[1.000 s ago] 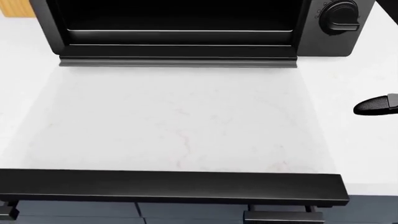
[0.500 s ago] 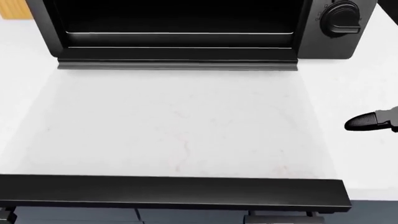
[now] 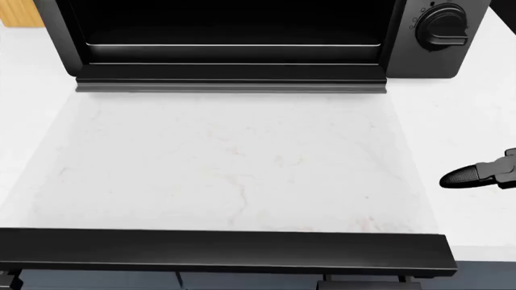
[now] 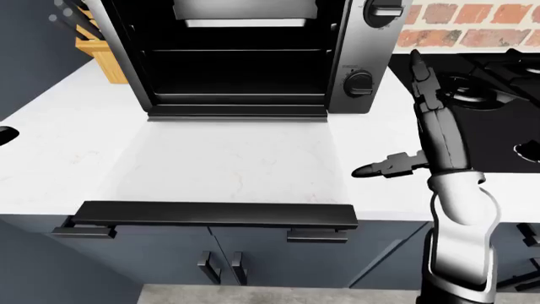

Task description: Close the toaster oven door.

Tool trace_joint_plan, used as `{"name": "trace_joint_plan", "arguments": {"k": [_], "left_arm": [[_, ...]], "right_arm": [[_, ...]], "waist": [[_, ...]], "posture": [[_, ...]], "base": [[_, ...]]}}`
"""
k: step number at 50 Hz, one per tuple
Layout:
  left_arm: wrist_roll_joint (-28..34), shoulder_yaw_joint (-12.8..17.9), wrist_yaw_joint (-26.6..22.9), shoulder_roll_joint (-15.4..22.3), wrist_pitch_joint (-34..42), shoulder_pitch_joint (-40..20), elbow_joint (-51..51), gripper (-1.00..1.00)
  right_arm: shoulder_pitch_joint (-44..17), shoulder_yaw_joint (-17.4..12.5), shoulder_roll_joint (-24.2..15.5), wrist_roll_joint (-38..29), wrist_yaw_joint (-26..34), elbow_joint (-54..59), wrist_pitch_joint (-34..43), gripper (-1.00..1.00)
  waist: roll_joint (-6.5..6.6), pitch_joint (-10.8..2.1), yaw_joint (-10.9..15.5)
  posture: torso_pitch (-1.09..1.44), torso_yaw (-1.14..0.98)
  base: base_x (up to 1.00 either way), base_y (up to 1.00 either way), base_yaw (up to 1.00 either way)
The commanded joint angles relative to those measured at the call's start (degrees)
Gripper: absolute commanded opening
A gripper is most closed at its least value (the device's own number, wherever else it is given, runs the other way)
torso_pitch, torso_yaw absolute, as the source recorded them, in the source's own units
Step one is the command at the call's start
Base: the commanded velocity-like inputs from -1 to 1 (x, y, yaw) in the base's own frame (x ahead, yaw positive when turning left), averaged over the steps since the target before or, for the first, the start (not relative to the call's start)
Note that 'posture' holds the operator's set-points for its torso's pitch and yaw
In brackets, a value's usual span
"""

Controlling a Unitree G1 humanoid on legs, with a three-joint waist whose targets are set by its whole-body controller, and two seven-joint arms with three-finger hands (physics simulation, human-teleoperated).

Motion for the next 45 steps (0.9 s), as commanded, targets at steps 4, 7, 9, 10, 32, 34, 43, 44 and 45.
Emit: {"name": "trace_joint_plan", "arguments": {"k": [4,7,9,10,32,34,43,44,45], "left_arm": [[0.0,1.0,-0.1,1.6,-1.5,-1.3,-2.0,1.0],[0.0,0.9,-0.1,1.6,-1.5,-1.3,-2.0,1.0],[-0.1,0.9,-0.1,1.6,-1.4,-1.4,-2.0,1.0],[-0.1,0.9,-0.1,1.6,-1.4,-1.4,-2.0,1.0],[-0.2,1.0,-0.2,1.7,-1.2,-1.2,-2.3,1.0],[-0.2,1.1,-0.3,1.6,-1.1,-1.1,-2.4,1.0],[-0.1,1.1,-0.2,1.6,-1.0,-1.2,-2.6,1.0],[-0.2,1.1,-0.2,1.6,-1.0,-1.2,-2.6,1.0],[-0.2,1.1,-0.2,1.6,-1.0,-1.2,-2.6,1.0]], "right_arm": [[-0.8,-0.8,-0.6,-0.5,-0.1,-1.8,-2.2,1.0],[-0.5,-0.7,-0.4,-0.8,0.2,-1.6,-2.6,1.0],[-0.1,-0.6,-0.2,-1.1,0.3,-1.6,-3.1,1.0],[0.0,-0.6,-0.1,-1.2,0.5,-1.6,-3.2,1.0],[2.4,0.0,1.8,-3.6,2.8,-0.7,-6.0,1.0],[2.6,-0.1,1.9,-3.6,3.0,-0.7,-6.2,1.0],[2.8,0.0,2.1,-4.1,3.0,-0.3,-6.9,1.0],[2.7,-0.1,2.1,-4.0,3.1,-0.5,-6.7,1.0],[2.7,-0.1,2.1,-4.0,3.1,-0.5,-6.7,1.0]], "waist": [[0.22,-1.2,0.0],[0.23,-1.19,0.0],[0.23,-1.2,0.0],[0.23,-1.2,0.0],[0.33,-1.32,0.0],[0.33,-1.33,0.0],[0.35,-1.37,-0.1],[0.35,-1.38,-0.1],[0.35,-1.39,-0.1]], "posture": [[0.0,0.0],[0.0,0.0],[0.0,0.0],[0.0,0.0],[0.0,0.0],[0.0,0.0],[0.0,0.0],[0.0,0.0],[0.0,0.0]], "base": [[0.0,0.0,0.0],[0.0,0.0,0.0],[0.0,0.0,0.0],[0.0,0.0,0.0],[0.0,0.0,0.0],[0.0,0.0,0.0],[0.0,0.0,0.0],[0.0,0.0,0.0],[0.0,0.0,0.0]]}}
